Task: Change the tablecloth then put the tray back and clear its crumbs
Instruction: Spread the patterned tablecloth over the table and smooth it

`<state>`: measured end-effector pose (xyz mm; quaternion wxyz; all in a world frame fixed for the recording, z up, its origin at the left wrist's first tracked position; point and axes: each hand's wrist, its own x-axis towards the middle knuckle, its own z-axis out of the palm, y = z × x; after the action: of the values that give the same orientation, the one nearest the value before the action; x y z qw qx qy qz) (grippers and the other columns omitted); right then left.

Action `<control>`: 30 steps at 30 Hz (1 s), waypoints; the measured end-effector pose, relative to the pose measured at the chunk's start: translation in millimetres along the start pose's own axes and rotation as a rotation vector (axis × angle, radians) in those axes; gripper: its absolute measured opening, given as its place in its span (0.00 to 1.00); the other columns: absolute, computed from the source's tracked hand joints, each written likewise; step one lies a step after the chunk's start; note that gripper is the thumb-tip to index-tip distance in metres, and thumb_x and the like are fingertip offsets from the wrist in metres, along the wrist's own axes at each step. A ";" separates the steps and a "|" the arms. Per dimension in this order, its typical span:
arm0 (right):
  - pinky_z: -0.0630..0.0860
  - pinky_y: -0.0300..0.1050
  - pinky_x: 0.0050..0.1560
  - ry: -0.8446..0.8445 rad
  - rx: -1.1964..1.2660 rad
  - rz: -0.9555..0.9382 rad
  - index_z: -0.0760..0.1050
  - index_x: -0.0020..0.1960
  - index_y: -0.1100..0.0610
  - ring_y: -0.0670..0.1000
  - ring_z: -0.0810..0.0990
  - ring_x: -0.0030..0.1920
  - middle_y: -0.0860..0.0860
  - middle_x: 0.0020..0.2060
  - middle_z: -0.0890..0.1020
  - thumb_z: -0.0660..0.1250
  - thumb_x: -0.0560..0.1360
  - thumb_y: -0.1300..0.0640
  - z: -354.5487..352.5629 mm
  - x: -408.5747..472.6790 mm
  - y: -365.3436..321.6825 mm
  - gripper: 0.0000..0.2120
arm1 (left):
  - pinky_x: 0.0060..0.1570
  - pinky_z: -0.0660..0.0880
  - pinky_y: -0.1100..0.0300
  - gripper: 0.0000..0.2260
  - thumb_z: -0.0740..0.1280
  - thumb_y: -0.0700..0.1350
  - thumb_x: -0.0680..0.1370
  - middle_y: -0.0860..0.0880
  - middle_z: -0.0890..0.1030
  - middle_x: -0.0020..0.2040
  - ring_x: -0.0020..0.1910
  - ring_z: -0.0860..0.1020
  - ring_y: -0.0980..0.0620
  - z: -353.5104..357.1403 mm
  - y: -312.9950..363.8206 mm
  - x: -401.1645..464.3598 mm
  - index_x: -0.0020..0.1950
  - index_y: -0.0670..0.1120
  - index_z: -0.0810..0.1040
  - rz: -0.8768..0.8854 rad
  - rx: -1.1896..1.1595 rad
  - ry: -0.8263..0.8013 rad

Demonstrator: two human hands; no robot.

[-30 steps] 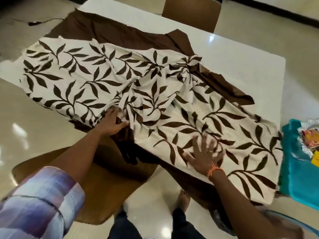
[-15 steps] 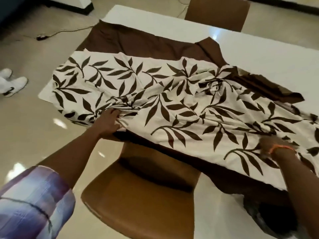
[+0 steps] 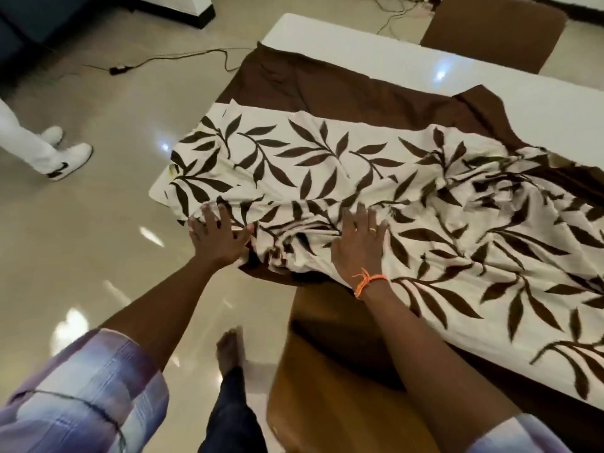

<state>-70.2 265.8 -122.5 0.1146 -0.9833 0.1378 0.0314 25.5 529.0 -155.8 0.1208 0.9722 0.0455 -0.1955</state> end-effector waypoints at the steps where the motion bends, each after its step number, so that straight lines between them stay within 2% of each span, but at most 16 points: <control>1: 0.49 0.66 0.73 -0.064 -0.009 0.019 0.60 0.75 0.56 0.64 0.53 0.76 0.61 0.75 0.58 0.61 0.75 0.48 9.1 10.6 -25.3 0.31 | 0.71 0.47 0.31 0.38 0.51 0.69 0.77 0.38 0.48 0.79 0.76 0.47 0.31 -6.7 -23.1 18.6 0.80 0.48 0.50 0.071 0.038 0.058; 2: 0.48 0.66 0.74 -0.117 0.017 0.011 0.57 0.76 0.55 0.64 0.51 0.76 0.61 0.76 0.56 0.59 0.76 0.43 12.6 22.5 -49.6 0.33 | 0.70 0.52 0.30 0.34 0.51 0.66 0.79 0.36 0.53 0.78 0.75 0.51 0.29 -10.9 -42.9 36.6 0.79 0.47 0.55 0.151 0.108 0.131; 4: 0.45 0.66 0.74 -0.258 0.038 0.077 0.49 0.79 0.52 0.66 0.46 0.76 0.60 0.78 0.49 0.55 0.74 0.32 24.4 44.8 -83.5 0.40 | 0.68 0.58 0.31 0.32 0.50 0.64 0.80 0.35 0.60 0.76 0.73 0.56 0.27 -23.5 -73.9 66.0 0.77 0.46 0.61 0.272 0.191 0.148; 8: 0.37 0.75 0.66 -0.342 -0.077 0.230 0.35 0.77 0.43 0.70 0.38 0.74 0.53 0.77 0.36 0.45 0.62 0.17 42.1 77.1 -147.4 0.52 | 0.72 0.51 0.34 0.34 0.49 0.67 0.78 0.42 0.45 0.80 0.77 0.47 0.33 -74.1 -127.3 142.6 0.80 0.53 0.48 0.442 0.222 0.019; 11: 0.35 0.76 0.64 -0.439 -0.063 0.306 0.29 0.75 0.43 0.70 0.35 0.74 0.54 0.75 0.30 0.46 0.57 0.15 38.6 103.9 -176.0 0.58 | 0.73 0.49 0.35 0.38 0.47 0.73 0.74 0.39 0.44 0.80 0.76 0.46 0.31 -108.0 -138.2 188.9 0.79 0.59 0.41 0.441 0.209 -0.123; 13: 0.38 0.77 0.65 -0.484 -0.027 0.318 0.26 0.74 0.44 0.70 0.32 0.73 0.55 0.73 0.26 0.50 0.57 0.16 43.0 115.1 -187.0 0.59 | 0.72 0.46 0.35 0.37 0.48 0.71 0.74 0.38 0.43 0.79 0.76 0.44 0.31 -119.0 -133.6 211.4 0.78 0.59 0.38 0.441 0.265 -0.184; 16: 0.37 0.78 0.64 -0.505 0.007 0.354 0.23 0.73 0.44 0.69 0.28 0.72 0.54 0.71 0.23 0.46 0.54 0.14 47.5 130.8 -196.8 0.61 | 0.71 0.41 0.31 0.35 0.49 0.69 0.77 0.42 0.34 0.78 0.76 0.36 0.35 -132.0 -120.9 231.0 0.77 0.61 0.35 0.482 0.301 -0.204; 18: 0.36 0.78 0.64 -0.478 0.030 0.392 0.24 0.73 0.44 0.68 0.28 0.72 0.54 0.71 0.22 0.44 0.52 0.14 49.8 141.3 -203.0 0.61 | 0.69 0.39 0.30 0.36 0.50 0.70 0.76 0.43 0.32 0.78 0.75 0.33 0.35 -140.3 -115.4 245.2 0.77 0.62 0.35 0.485 0.311 -0.233; 20: 0.34 0.77 0.65 -0.453 0.034 0.403 0.24 0.73 0.42 0.67 0.27 0.72 0.53 0.71 0.23 0.45 0.52 0.13 50.5 150.5 -206.1 0.61 | 0.68 0.40 0.29 0.39 0.54 0.72 0.74 0.41 0.36 0.79 0.76 0.35 0.34 -151.9 -109.8 255.7 0.79 0.58 0.41 0.545 0.358 -0.189; 23: 0.34 0.76 0.65 -0.412 0.022 0.444 0.29 0.74 0.41 0.67 0.32 0.74 0.52 0.74 0.28 0.51 0.54 0.14 49.5 165.6 -209.3 0.60 | 0.70 0.47 0.32 0.41 0.61 0.71 0.72 0.41 0.49 0.79 0.77 0.44 0.35 -170.2 -91.3 272.7 0.76 0.47 0.58 0.787 0.483 -0.043; 24: 0.37 0.75 0.66 -0.368 0.030 0.472 0.35 0.75 0.41 0.67 0.37 0.75 0.51 0.76 0.34 0.54 0.57 0.16 48.4 170.2 -210.3 0.58 | 0.71 0.49 0.34 0.40 0.62 0.71 0.71 0.42 0.53 0.79 0.77 0.48 0.36 -172.8 -84.9 275.8 0.74 0.45 0.62 0.885 0.511 -0.001; 26: 0.48 0.74 0.67 -0.182 0.087 0.576 0.54 0.74 0.44 0.67 0.53 0.74 0.55 0.76 0.53 0.58 0.66 0.24 46.9 184.1 -213.7 0.42 | 0.69 0.58 0.36 0.37 0.60 0.69 0.72 0.42 0.61 0.77 0.76 0.57 0.36 -176.0 -67.7 293.5 0.71 0.44 0.69 1.069 0.546 0.020; 28: 0.61 0.69 0.65 0.015 0.044 0.714 0.70 0.65 0.52 0.65 0.65 0.67 0.58 0.68 0.67 0.57 0.75 0.38 43.9 202.9 -221.8 0.25 | 0.67 0.65 0.37 0.35 0.54 0.67 0.74 0.41 0.65 0.75 0.75 0.62 0.37 -180.2 -50.4 313.3 0.72 0.45 0.70 1.185 0.551 -0.049; 30: 0.66 0.65 0.61 0.089 -0.014 0.876 0.73 0.61 0.59 0.65 0.69 0.62 0.60 0.64 0.69 0.57 0.78 0.45 41.6 221.8 -235.1 0.21 | 0.70 0.62 0.40 0.31 0.56 0.62 0.78 0.42 0.59 0.78 0.77 0.57 0.40 -187.2 -30.1 328.2 0.76 0.46 0.62 1.214 0.518 -0.154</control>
<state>206.8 437.1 -132.7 0.0779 -0.8332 0.5463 0.0356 392.4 619.0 -123.2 -0.0253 0.8059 -0.5676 -0.1664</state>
